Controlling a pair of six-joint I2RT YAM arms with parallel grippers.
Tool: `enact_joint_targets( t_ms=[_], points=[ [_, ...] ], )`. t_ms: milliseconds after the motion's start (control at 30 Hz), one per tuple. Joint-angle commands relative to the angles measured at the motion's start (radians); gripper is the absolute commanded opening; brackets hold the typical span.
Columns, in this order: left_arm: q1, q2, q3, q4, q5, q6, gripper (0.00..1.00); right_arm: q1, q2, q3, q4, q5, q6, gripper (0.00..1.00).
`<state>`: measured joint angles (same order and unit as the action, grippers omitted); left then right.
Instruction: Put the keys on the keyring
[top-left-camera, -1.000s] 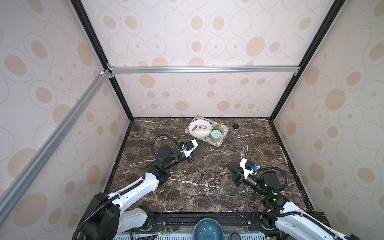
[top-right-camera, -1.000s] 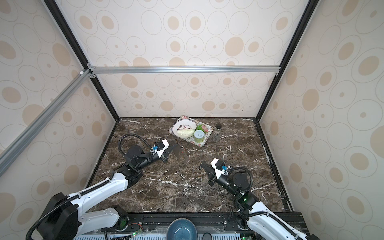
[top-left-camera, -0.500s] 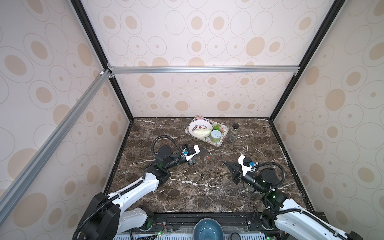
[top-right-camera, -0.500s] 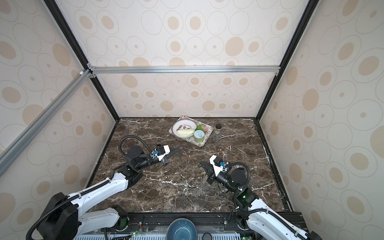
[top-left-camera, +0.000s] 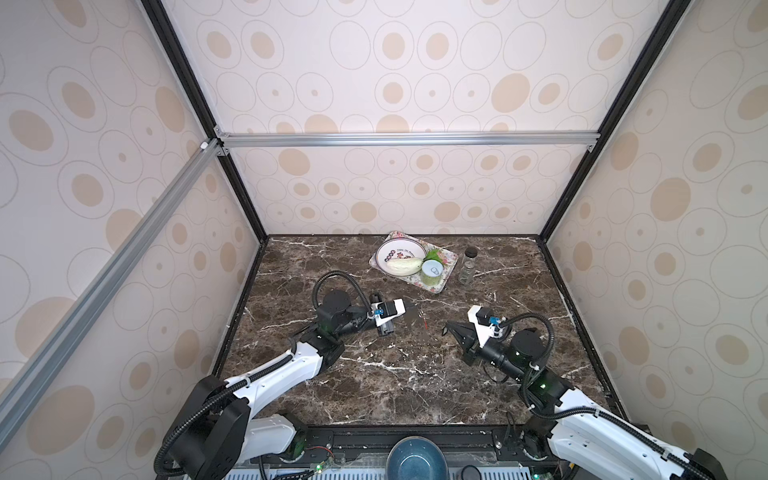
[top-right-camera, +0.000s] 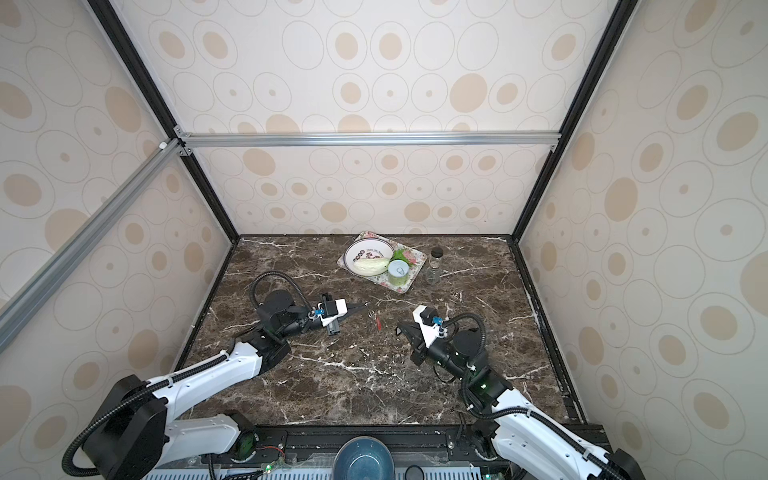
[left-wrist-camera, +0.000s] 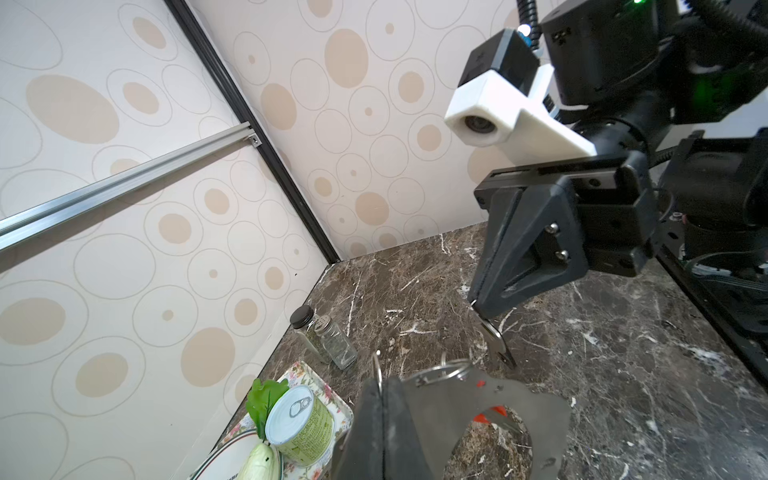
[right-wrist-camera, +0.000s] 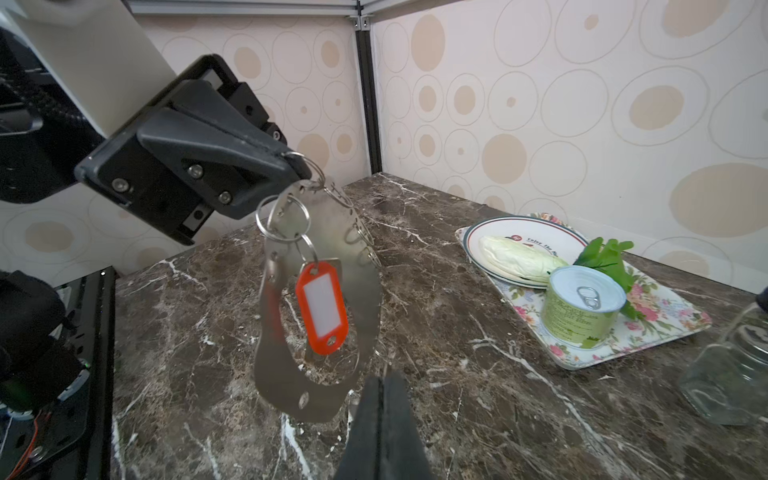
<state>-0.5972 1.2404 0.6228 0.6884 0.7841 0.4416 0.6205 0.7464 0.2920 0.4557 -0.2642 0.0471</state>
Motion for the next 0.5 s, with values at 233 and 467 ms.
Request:
enact_joint_targets(
  t_ms=[233, 467],
  points=[
    [-0.019, 0.004, 0.017, -0.064, 0.094, 0.218, 0.00, -0.004, 0.024, 0.035, 0.027, -0.123, -0.043, 0.00],
    [-0.043, 0.018, 0.043, -0.166, 0.117, 0.319, 0.00, -0.002, -0.034, 0.032, 0.020, -0.127, -0.038, 0.00]
  ],
)
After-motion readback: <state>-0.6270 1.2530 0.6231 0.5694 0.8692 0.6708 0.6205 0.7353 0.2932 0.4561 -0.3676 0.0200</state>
